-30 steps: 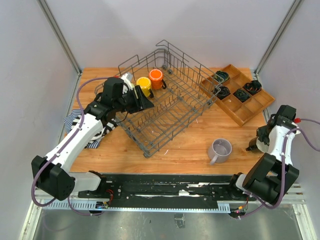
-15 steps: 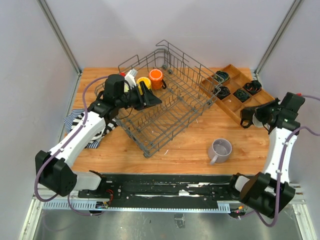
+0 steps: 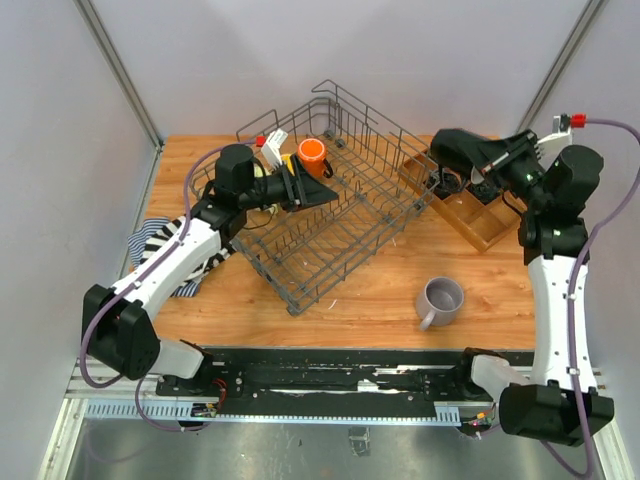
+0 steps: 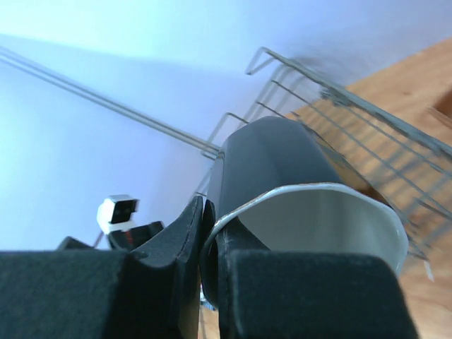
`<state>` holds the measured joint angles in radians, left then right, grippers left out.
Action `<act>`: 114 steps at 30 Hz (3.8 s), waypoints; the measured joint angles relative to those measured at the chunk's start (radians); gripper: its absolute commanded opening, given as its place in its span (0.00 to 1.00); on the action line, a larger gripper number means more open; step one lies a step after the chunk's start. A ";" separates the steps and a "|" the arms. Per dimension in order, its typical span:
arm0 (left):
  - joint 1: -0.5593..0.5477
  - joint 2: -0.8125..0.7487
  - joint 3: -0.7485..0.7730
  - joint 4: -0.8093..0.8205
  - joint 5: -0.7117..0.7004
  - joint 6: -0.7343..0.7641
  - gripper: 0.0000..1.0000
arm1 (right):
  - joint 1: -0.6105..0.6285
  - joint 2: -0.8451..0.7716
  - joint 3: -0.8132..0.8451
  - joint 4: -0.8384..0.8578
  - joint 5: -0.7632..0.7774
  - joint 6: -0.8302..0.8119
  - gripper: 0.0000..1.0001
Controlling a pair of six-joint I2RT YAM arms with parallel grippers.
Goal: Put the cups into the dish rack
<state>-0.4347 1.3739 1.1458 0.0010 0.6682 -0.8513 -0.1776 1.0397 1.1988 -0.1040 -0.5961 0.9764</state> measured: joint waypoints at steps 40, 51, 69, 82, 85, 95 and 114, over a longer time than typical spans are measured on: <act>-0.097 0.220 0.235 0.315 0.032 -0.179 0.63 | 0.409 0.310 0.106 0.510 0.001 0.196 0.01; -0.097 0.223 0.134 0.549 0.026 -0.372 0.64 | 0.414 0.278 0.105 0.512 0.002 0.198 0.01; -0.113 0.230 0.134 0.694 0.032 -0.481 0.64 | 0.507 0.279 0.100 0.554 0.027 0.206 0.01; -0.113 0.251 0.150 0.717 0.047 -0.500 0.58 | 0.539 0.280 0.065 0.590 0.049 0.209 0.01; -0.113 0.256 0.150 0.725 0.053 -0.505 0.54 | 0.547 0.284 0.064 0.593 0.051 0.209 0.01; -0.112 0.272 0.150 0.754 0.047 -0.497 0.08 | 0.549 0.286 0.053 0.631 0.077 0.237 0.01; -0.105 0.106 0.040 0.426 -0.148 -0.259 0.00 | 0.512 0.248 -0.007 0.545 0.087 0.114 0.57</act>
<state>-0.5400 1.4799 1.1854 0.4267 0.5198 -1.1099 0.3344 1.2881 1.1919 0.4412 -0.5091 1.0908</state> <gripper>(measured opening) 0.222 0.545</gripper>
